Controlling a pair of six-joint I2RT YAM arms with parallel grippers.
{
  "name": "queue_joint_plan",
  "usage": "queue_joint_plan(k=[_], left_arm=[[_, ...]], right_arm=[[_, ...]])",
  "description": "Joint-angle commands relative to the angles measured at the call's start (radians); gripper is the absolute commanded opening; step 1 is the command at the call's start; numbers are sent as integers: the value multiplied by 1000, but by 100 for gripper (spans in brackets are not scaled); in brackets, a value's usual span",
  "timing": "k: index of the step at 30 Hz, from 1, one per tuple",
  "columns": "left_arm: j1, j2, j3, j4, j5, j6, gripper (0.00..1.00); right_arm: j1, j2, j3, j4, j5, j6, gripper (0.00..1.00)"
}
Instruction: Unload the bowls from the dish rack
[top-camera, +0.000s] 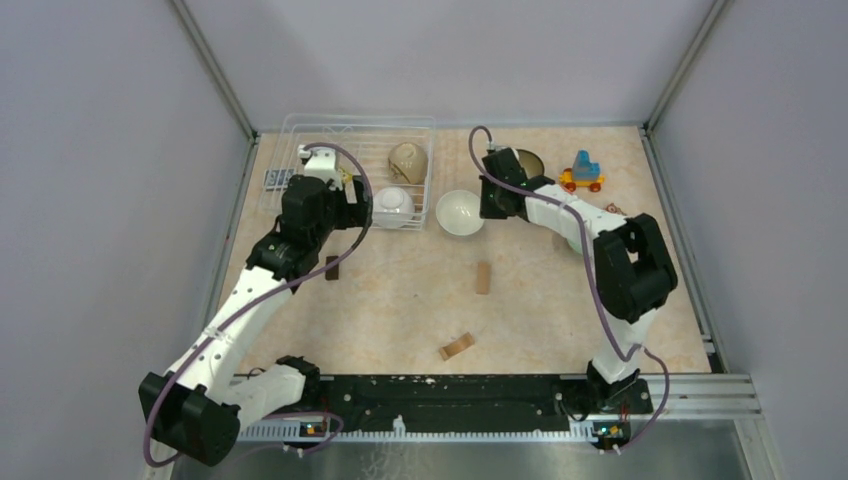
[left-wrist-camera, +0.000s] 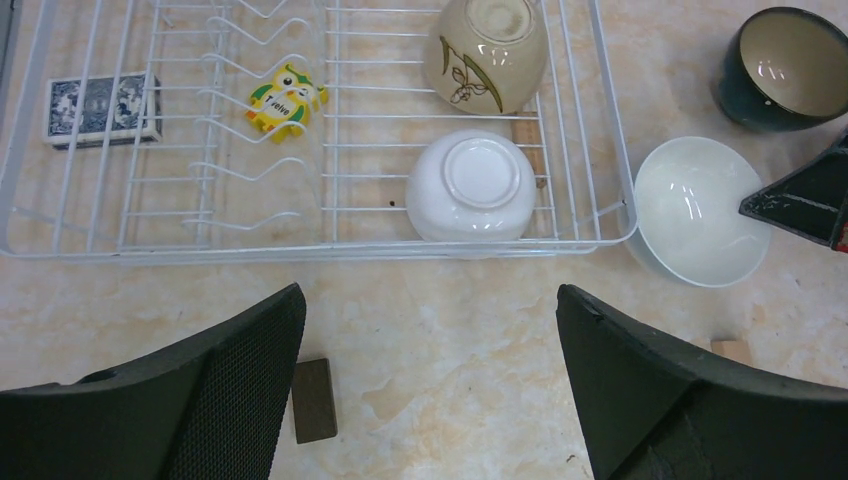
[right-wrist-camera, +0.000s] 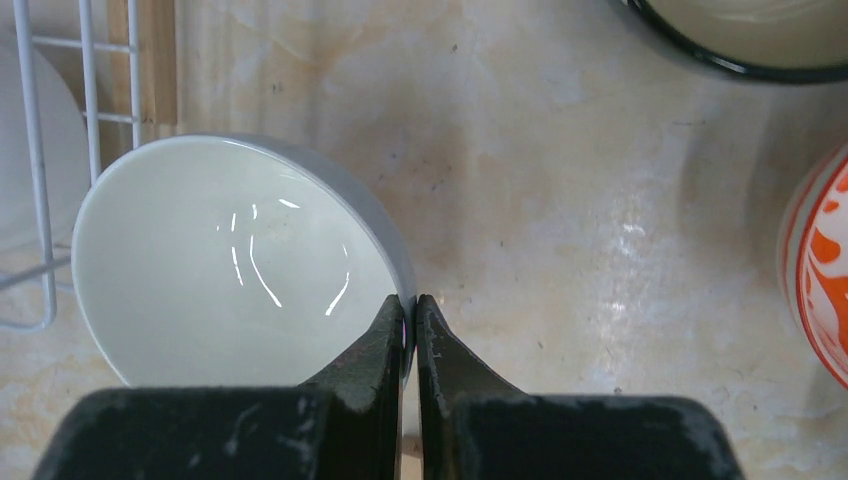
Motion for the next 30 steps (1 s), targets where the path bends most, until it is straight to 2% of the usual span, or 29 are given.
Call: queue_joint_plan(k=[1,10,17,21,25,30], left_arm=[[0,-8,0,28,-62,-19,99],[0,2,-9,41,-30,-22,99],[1,9,-12,36,-20,-22,99],[0,14,-12,38,-10,-26,99],[0,18,-7,41,16,-35,99],[0,16,-8,56,78,-34,99]], right_arm=[[-33,64,143,46,-7,43,0],[-96,169,274,33,8,40,0],[-103,171,294,39,18,-9,12],[-103,164,289,35,20,-24,15],[-104,147,268,34,29,-24,28],[-104,47,196,82,43,-44,43]])
